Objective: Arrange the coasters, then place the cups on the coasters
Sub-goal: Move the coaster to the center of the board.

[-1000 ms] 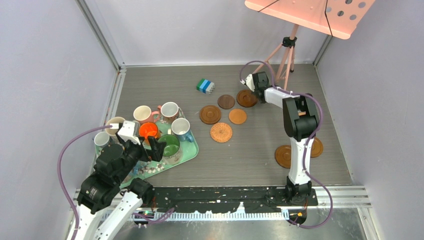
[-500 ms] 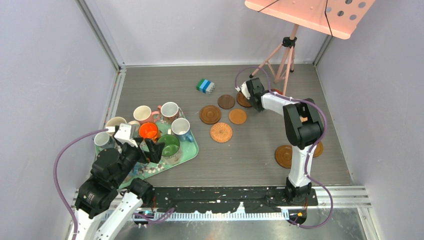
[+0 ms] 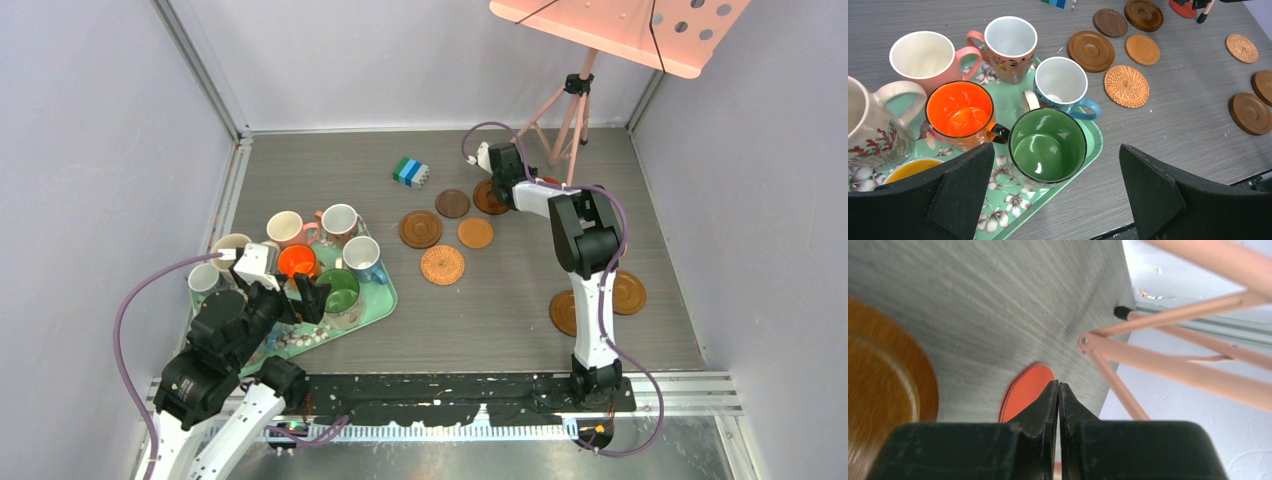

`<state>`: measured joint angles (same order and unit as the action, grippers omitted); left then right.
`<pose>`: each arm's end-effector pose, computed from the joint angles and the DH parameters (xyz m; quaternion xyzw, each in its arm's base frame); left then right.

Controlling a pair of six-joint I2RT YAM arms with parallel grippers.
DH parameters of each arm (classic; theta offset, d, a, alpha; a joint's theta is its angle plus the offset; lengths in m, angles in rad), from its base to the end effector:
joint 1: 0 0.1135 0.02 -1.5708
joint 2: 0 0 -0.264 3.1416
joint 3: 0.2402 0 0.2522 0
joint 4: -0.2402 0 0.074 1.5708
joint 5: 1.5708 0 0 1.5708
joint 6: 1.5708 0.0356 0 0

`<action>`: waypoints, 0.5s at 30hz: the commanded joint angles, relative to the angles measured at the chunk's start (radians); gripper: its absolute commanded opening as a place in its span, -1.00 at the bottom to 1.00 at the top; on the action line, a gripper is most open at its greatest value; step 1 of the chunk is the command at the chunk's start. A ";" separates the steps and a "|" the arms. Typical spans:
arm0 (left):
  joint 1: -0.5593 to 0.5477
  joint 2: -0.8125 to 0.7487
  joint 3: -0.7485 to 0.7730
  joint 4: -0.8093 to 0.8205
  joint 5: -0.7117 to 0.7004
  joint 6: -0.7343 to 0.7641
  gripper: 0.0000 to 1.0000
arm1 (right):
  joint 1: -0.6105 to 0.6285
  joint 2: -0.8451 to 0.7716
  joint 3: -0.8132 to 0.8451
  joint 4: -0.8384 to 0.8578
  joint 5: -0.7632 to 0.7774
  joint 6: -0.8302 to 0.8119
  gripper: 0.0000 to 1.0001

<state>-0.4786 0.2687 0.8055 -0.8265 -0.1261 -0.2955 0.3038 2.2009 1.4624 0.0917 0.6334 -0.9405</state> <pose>0.0465 -0.0191 0.3292 0.0357 0.8003 -0.1784 0.5714 0.4634 0.1232 0.1444 -0.3829 0.7722 -0.3974 0.3150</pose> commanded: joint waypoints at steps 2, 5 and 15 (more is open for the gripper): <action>-0.002 0.019 -0.001 0.040 0.015 0.018 0.98 | -0.020 0.069 0.125 0.070 0.038 -0.093 -0.80; -0.002 0.014 -0.003 0.041 0.010 0.018 0.98 | -0.035 0.104 0.170 0.038 0.041 -0.098 -0.80; -0.002 0.019 -0.003 0.043 0.022 0.018 0.98 | -0.083 0.108 0.173 -0.083 -0.006 -0.019 -0.80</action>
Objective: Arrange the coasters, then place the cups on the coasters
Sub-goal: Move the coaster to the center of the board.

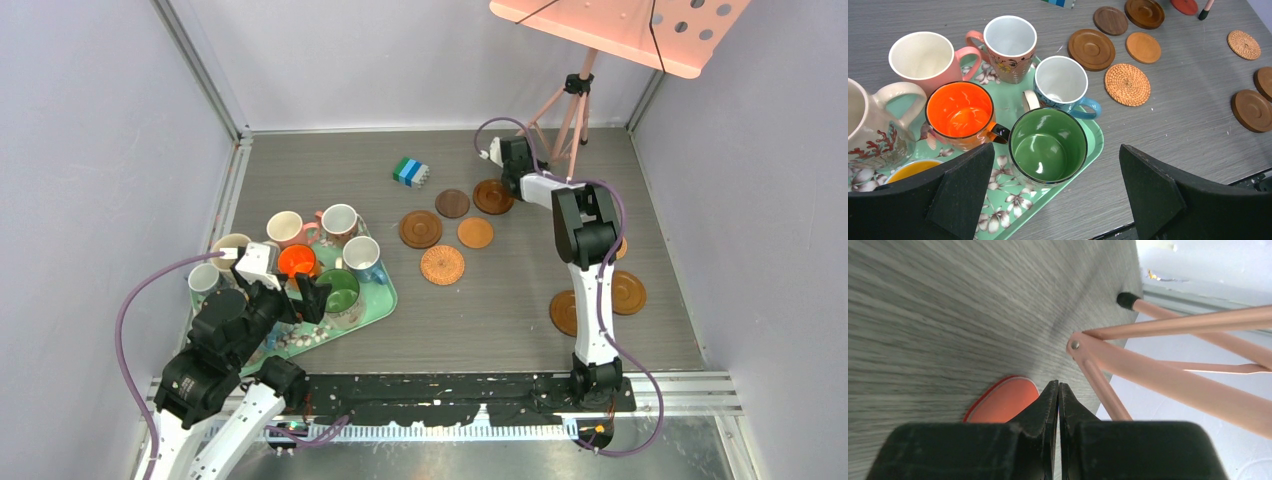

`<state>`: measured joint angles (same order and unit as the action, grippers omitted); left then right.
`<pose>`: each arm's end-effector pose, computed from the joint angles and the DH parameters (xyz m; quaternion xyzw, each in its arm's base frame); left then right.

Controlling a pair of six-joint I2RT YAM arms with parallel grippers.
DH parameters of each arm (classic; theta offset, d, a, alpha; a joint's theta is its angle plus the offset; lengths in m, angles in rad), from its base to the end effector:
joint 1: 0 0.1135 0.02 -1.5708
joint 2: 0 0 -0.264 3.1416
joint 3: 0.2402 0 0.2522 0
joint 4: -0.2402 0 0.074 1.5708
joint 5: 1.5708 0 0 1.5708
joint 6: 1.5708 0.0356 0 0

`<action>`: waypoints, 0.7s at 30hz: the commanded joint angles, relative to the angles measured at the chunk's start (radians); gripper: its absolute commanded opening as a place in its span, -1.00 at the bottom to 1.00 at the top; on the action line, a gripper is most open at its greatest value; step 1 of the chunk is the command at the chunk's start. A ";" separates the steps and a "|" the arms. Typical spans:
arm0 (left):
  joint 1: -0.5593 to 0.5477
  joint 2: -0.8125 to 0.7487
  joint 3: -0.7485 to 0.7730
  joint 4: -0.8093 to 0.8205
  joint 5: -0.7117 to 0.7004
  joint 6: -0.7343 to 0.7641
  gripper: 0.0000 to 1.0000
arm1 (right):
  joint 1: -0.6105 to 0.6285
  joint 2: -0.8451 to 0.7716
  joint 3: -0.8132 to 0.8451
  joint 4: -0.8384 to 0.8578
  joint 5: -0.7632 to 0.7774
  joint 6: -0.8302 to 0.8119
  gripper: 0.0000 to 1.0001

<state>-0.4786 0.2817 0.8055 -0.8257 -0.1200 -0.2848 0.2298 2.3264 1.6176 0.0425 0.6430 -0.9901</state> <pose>0.0489 -0.0206 0.3289 0.0424 0.8036 -0.1756 0.5671 0.4982 0.0946 0.1284 -0.3756 0.7786 -0.4178 0.2795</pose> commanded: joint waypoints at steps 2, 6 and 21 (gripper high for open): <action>-0.002 0.002 -0.003 0.044 0.015 0.007 0.98 | -0.010 -0.018 0.008 -0.049 -0.028 0.040 -0.80; -0.002 -0.002 -0.004 0.043 0.015 0.007 0.98 | -0.010 -0.003 0.027 -0.118 -0.058 0.060 -0.80; -0.002 -0.003 -0.005 0.042 0.005 0.007 0.98 | -0.027 0.045 0.119 -0.215 -0.120 0.045 -0.80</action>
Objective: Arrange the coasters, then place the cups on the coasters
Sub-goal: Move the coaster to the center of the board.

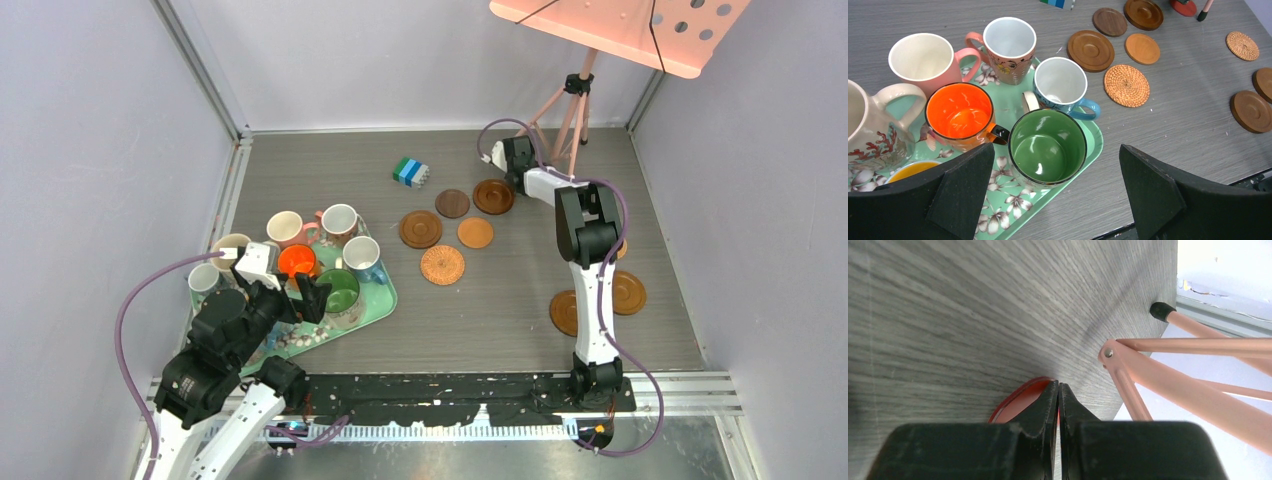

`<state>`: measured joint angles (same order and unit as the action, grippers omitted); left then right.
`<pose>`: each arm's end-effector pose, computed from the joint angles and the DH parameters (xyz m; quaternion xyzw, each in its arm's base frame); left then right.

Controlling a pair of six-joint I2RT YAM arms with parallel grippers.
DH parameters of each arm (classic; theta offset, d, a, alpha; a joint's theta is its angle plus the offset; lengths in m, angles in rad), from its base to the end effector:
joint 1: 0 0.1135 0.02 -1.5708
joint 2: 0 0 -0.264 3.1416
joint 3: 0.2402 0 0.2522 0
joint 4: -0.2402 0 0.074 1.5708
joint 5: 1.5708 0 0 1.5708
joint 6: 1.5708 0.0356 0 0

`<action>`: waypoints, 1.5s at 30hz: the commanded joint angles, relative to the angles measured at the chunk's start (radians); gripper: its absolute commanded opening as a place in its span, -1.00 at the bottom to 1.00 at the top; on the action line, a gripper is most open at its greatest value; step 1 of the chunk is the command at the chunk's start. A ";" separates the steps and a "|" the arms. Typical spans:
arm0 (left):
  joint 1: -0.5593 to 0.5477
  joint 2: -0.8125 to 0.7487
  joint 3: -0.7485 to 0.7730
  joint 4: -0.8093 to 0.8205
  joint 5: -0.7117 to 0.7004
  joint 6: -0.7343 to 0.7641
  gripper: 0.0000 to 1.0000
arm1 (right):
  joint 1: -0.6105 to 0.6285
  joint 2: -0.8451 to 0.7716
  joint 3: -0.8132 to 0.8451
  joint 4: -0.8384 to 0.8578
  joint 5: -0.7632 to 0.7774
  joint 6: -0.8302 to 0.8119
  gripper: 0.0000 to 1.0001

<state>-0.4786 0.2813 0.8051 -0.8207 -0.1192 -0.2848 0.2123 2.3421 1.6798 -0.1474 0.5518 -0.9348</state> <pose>0.0490 -0.0207 0.3293 0.0424 0.8021 -0.1767 0.5688 0.4986 0.0884 0.1239 -0.3997 0.8053 -0.3629 0.2449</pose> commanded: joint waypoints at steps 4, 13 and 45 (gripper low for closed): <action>-0.002 -0.001 -0.004 0.037 -0.004 0.007 0.98 | -0.020 0.051 0.078 -0.027 -0.014 -0.054 -0.80; -0.002 0.032 0.002 0.035 0.009 0.009 0.98 | -0.030 0.030 0.065 -0.105 -0.027 -0.061 -0.81; -0.002 -0.038 -0.004 0.039 -0.006 0.004 0.98 | 0.038 -0.193 -0.135 -0.399 -0.217 0.255 -0.81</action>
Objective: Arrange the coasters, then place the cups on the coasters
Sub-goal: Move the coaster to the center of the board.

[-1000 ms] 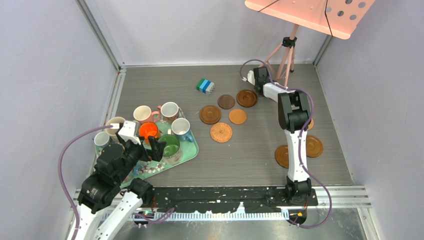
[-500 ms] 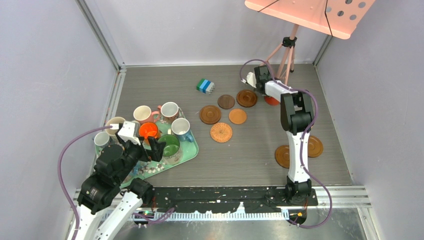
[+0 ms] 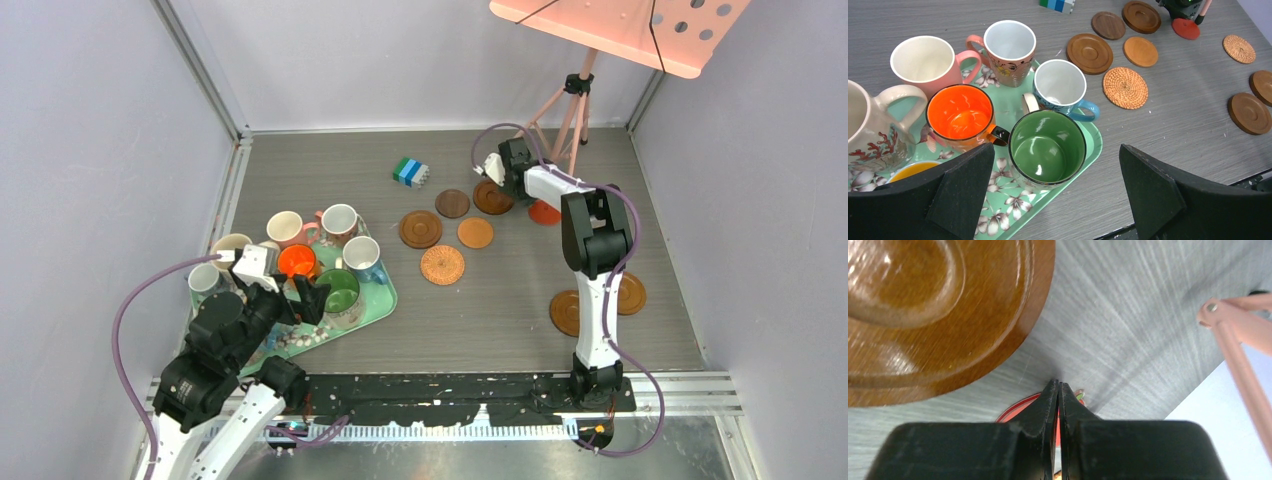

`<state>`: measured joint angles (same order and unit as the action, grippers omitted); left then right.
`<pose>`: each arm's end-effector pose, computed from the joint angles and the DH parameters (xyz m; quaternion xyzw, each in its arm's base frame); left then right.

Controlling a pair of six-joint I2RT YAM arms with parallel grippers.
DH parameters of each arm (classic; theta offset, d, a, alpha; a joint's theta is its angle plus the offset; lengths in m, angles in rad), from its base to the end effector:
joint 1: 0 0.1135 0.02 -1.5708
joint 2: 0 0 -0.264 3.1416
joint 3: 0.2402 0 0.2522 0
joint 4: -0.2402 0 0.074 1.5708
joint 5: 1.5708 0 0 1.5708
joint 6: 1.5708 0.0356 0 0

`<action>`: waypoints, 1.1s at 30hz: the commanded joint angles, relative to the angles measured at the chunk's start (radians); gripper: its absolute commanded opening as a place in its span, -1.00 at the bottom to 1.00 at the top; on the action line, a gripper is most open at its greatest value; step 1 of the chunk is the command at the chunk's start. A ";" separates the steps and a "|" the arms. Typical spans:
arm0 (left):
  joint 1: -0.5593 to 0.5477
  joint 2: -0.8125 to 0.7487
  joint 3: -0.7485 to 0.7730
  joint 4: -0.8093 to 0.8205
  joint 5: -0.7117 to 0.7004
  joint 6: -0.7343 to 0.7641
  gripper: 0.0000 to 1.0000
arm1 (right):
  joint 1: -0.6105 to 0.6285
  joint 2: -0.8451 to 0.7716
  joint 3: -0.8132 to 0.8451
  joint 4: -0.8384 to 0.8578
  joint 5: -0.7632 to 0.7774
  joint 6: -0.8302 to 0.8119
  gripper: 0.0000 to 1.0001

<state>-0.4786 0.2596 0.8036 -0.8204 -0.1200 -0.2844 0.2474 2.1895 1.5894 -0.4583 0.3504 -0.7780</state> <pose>0.0451 -0.0186 0.3295 0.0412 0.7961 -0.1797 0.5764 0.4508 0.1012 0.1461 -0.4288 0.8517 -0.2281 0.1966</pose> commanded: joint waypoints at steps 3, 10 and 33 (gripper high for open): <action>-0.002 -0.022 -0.006 0.043 -0.005 0.004 0.98 | 0.003 -0.046 -0.059 -0.136 -0.054 0.176 -0.80; -0.002 -0.020 -0.005 0.041 0.002 0.002 0.98 | 0.006 -0.115 -0.049 -0.170 -0.124 0.311 -0.75; -0.002 -0.036 -0.009 0.041 -0.018 0.002 0.98 | -0.003 0.043 0.069 -0.055 0.163 0.213 -0.70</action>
<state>-0.4786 0.2279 0.7971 -0.8200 -0.1303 -0.2848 0.2466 2.2070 1.6161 -0.5125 0.4694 -0.5598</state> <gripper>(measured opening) 0.992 0.149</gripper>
